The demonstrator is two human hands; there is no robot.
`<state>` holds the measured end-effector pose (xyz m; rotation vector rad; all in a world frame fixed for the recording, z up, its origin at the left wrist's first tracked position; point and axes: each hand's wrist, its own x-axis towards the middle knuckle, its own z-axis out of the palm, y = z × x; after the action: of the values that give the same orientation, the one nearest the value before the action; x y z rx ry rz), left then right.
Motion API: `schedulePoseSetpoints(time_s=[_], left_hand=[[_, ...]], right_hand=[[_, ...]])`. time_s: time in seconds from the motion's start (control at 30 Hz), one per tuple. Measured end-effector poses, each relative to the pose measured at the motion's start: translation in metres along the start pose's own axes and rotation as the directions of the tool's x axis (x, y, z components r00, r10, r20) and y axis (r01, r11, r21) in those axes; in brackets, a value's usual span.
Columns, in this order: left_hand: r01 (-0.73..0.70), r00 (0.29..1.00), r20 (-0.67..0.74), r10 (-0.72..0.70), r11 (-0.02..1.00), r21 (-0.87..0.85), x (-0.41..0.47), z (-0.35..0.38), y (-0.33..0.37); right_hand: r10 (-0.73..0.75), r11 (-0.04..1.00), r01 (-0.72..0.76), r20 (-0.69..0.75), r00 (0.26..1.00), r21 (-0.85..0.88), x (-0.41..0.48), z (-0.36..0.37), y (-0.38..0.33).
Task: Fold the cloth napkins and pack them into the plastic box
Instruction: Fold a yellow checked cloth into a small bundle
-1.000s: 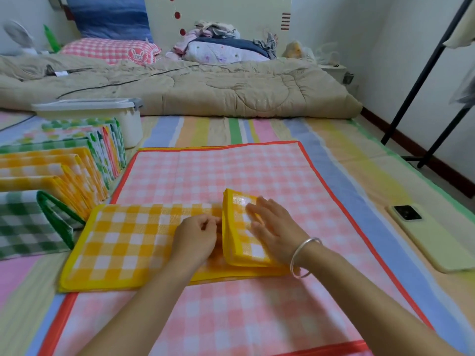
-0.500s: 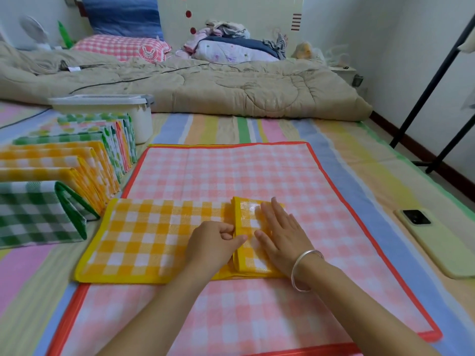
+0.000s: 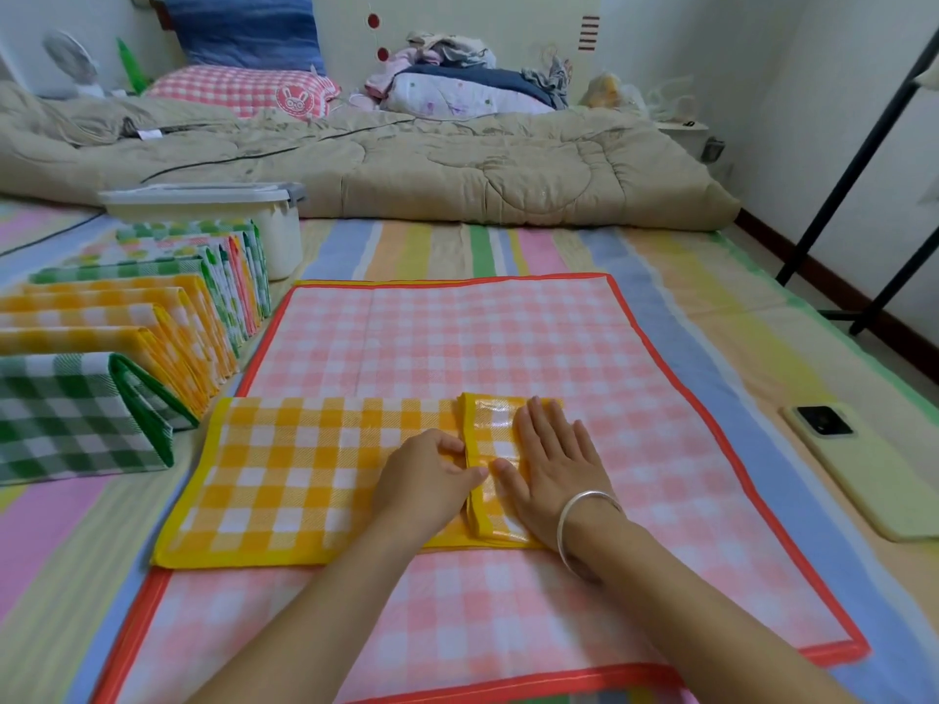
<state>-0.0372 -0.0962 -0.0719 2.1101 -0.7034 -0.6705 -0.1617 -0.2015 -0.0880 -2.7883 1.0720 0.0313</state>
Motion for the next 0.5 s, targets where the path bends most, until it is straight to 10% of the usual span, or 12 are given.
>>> schedulePoseSetpoints(time_s=[0.07, 0.2, 0.33, 0.5], left_hand=[[-0.098, 0.994, -0.022, 0.106, 0.967, 0.235, -0.007, -0.003, 0.009], [-0.427, 0.808, 0.010, 0.589, 0.573, 0.700, -0.007, -0.008, 0.015], [-0.555, 0.795, 0.384, 0.470, 0.308, 0.772, 0.020, -0.018, -0.004], [-0.541, 0.828, 0.403, 0.390, 0.367, 0.757, 0.029, -0.016, -0.019]], right_hand=[[0.009, 1.000, -0.009, -0.006, 1.000, -0.015, 0.000, 0.002, 0.000], [0.022, 1.000, -0.022, 0.005, 1.000, -0.014, 0.001, 0.002, -0.002], [0.020, 1.000, -0.020, 0.011, 1.000, -0.015, 0.000, 0.001, -0.002], [0.026, 0.999, -0.024, 0.051, 0.998, -0.022, 0.002, -0.002, -0.001]])
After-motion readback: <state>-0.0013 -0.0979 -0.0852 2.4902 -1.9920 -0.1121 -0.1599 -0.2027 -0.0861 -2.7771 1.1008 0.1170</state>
